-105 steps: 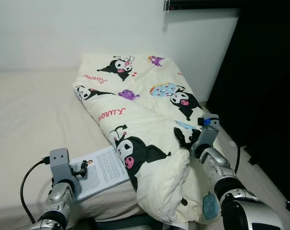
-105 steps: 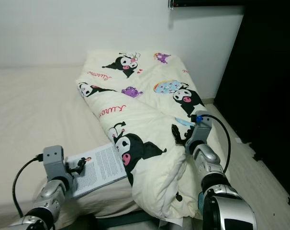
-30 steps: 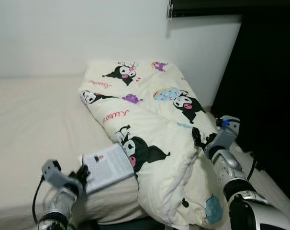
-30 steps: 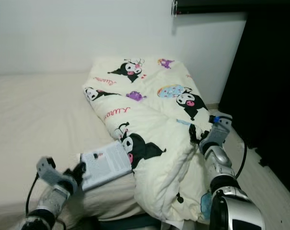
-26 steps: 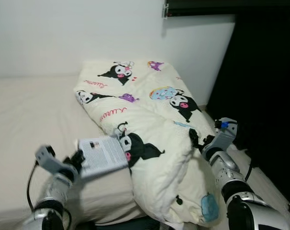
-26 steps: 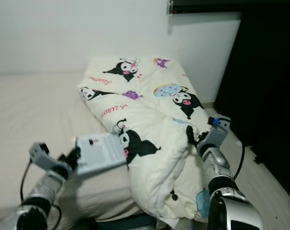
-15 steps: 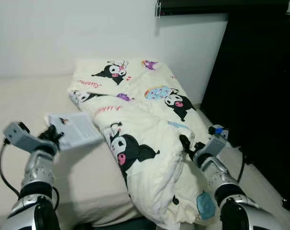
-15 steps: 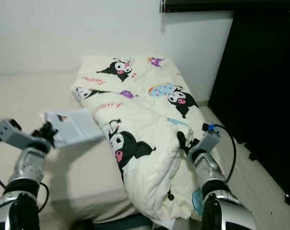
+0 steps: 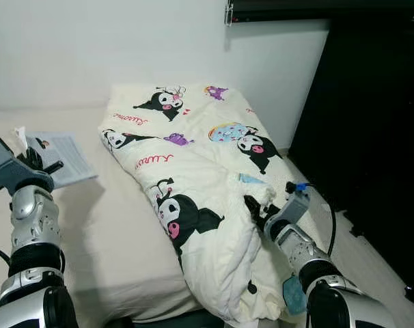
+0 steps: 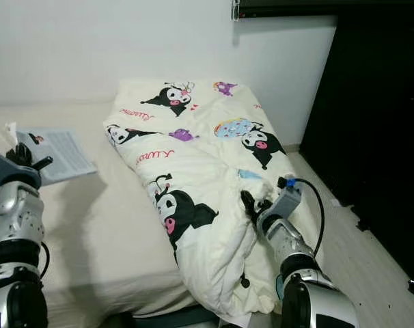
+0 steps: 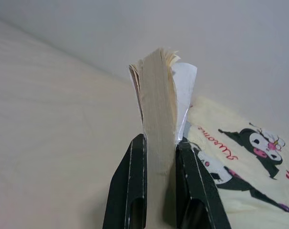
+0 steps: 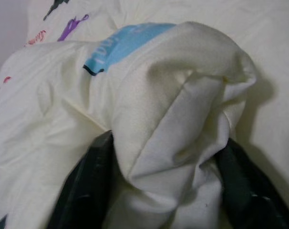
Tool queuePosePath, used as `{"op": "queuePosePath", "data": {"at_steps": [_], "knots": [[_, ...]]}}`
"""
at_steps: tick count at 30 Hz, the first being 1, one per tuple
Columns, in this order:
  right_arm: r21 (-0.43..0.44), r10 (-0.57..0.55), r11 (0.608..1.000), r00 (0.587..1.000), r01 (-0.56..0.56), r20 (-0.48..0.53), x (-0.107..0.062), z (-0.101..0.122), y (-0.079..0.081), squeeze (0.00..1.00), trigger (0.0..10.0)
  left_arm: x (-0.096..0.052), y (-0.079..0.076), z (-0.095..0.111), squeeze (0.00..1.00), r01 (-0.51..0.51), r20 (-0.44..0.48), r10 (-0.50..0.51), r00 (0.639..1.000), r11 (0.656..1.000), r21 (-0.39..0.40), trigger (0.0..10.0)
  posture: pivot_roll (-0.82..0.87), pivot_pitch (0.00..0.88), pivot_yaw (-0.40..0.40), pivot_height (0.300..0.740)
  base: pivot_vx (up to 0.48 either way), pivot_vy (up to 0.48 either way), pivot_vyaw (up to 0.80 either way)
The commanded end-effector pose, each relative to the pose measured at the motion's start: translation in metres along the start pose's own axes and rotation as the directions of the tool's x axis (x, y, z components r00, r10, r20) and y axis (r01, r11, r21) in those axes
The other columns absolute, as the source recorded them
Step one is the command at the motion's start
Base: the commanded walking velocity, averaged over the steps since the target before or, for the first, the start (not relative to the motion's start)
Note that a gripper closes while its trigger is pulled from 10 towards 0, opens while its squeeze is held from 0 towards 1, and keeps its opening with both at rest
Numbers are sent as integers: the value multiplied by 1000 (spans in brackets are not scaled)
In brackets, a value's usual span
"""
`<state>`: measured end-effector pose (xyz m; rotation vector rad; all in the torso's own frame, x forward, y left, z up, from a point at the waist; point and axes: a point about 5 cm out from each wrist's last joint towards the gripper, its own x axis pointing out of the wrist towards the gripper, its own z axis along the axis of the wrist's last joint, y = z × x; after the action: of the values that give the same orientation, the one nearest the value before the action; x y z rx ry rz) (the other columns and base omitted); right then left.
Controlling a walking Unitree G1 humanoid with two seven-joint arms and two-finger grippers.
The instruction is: Clean up the room
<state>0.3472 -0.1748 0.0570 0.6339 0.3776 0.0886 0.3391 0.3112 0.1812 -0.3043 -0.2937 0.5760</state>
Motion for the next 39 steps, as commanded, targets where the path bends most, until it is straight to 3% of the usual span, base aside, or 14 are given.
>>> {"op": "queuePosePath", "data": {"at_steps": [1,6,8,13,16,17,21,24,25,27,29,30,35,39], "knots": [[31,51,998,999,-51,5,3,1,10,0,0,4,-9,16,0,24,66,-23,998,1000,-2,0,-81,0,-25,496,0,0,0],[-30,226,974,974,-225,19,9,3,38,0,0,4,-20,23,0,40,94,-40,995,999,10,0,-83,0,-26,496,0,0,0],[-108,377,919,925,-379,-47,13,-6,68,0,0,3,-28,27,0,62,116,-65,991,998,29,0,-82,0,-27,496,0,0,0],[-119,412,901,908,-418,-74,14,-10,77,0,0,3,-31,28,0,67,121,-71,990,997,37,0,-82,0,-27,496,0,0,0],[-205,611,630,641,-749,-465,4,-81,150,0,0,3,-42,29,0,92,120,-94,988,995,28,0,-74,0,-39,496,0,0,0],[-205,611,630,641,-749,-465,4,-81,150,0,0,3,-42,29,0,92,120,-94,988,995,28,0,-74,0,-39,496,0,0,0],[-52,718,380,330,-924,-613,-20,-119,194,0,0,0,-46,28,0,102,117,-103,988,995,19,0,-69,0,-46,496,0,0,0],[-38,711,344,286,-938,-643,-24,-123,195,0,0,-1,-46,27,0,99,113,-101,988,995,18,0,-67,0,-49,496,0,0,0],[-35,701,335,274,-941,-659,-25,-124,192,0,8510,-2,-46,26,0,96,110,-97,989,995,15,0,-66,0,-50,496,0,0,0],[-35,701,335,274,-941,-659,-25,-124,192,0,8510,-2,-46,26,0,96,110,-97,989,995,15,0,-66,0,-50,496,0,0,0],[-3,701,297,220,-955,-678,-29,-124,186,0,10000,-4,-47,25,0,100,107,-102,989,995,18,0,-63,0,-51,496,0,0,0],[20,712,267,183,-963,-678,-32,-121,184,941,10000,-4,-49,24,0,105,102,-106,989,994,17,0,-67,0,-52,496,0,0,0],[79,726,180,78,-981,-683,-41,-117,180,1000,10000,-4,-52,22,0,120,94,-121,988,993,15,0,-71,0,-52,496,0,0,0],[180,741,73,-67,-981,-668,-54,-114,180,1000,10000,-3,-58,24,0,133,96,-134,986,991,12,0,-71,0,-50,496,0,0,0]]}}
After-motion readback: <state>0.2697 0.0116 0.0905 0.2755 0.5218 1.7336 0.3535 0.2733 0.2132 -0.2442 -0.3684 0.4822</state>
